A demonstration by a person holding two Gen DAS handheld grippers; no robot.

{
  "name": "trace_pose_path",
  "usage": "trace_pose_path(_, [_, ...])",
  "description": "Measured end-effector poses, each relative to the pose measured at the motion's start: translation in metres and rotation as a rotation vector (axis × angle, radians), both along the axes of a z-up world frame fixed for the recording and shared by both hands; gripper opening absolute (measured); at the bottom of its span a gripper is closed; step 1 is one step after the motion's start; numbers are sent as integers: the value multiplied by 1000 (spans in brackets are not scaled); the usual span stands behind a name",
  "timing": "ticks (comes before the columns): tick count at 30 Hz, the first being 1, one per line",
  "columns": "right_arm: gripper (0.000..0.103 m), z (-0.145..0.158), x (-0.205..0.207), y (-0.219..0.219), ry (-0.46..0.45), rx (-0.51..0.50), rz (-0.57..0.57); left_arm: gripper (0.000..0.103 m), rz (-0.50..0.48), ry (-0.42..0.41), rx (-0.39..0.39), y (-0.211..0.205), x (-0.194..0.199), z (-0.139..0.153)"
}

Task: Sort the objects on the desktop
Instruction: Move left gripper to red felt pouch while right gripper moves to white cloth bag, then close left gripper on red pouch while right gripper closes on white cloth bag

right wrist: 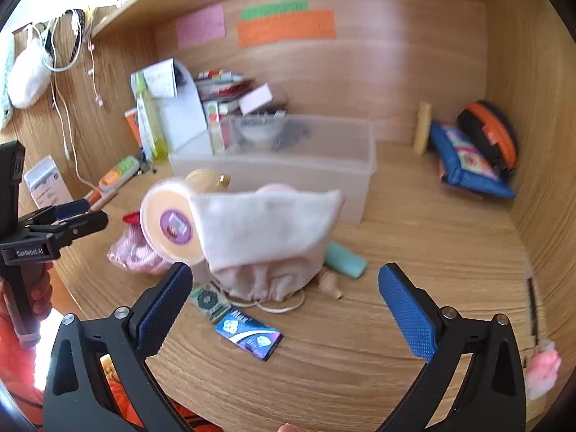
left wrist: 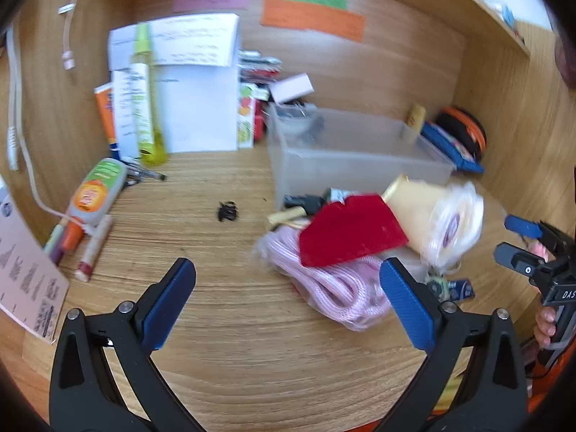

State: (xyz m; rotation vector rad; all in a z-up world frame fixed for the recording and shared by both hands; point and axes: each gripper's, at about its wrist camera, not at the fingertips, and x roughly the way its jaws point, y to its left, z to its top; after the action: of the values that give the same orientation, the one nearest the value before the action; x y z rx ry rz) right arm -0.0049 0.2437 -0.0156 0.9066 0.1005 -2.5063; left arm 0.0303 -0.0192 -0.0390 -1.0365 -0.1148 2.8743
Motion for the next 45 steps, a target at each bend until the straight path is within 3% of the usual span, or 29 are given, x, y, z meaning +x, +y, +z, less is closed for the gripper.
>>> trace_pose_path(12, [103,-26,-30,-2,-111,-27,21,103,-76,-63,-120,21,-40,-16])
trace_pose_path(23, [101,-36,-63,-13,-186,1,95,103,-119,-66,-119,28,-68,-19])
trace_pose_path(30, [77,-36,-68,-24,-190,12,156,103,-117,-47,-88,24,-78,-20])
trace_pose_path(32, [75,-35,-69,-25,-185,13,159,103,-116,-50,-70,22,-80,-21])
trace_pose_path(37, [74,-33,-63,-27,-151,32,160,70,-139,-77,-13,18,-84,-25])
trace_pose_path(40, [74,-32,-61,-25,-140,29,156,61,-121,-66,-14,16,-82,-25])
trace_pose_path(44, [73,-27,-58,-18,-125,5,139,60,-113,-33,-12,14,-77,-19])
trace_pose_path(45, [69,-26,-57,-17,-122,-2,139,60,-115,-30,-20,15,-76,-17])
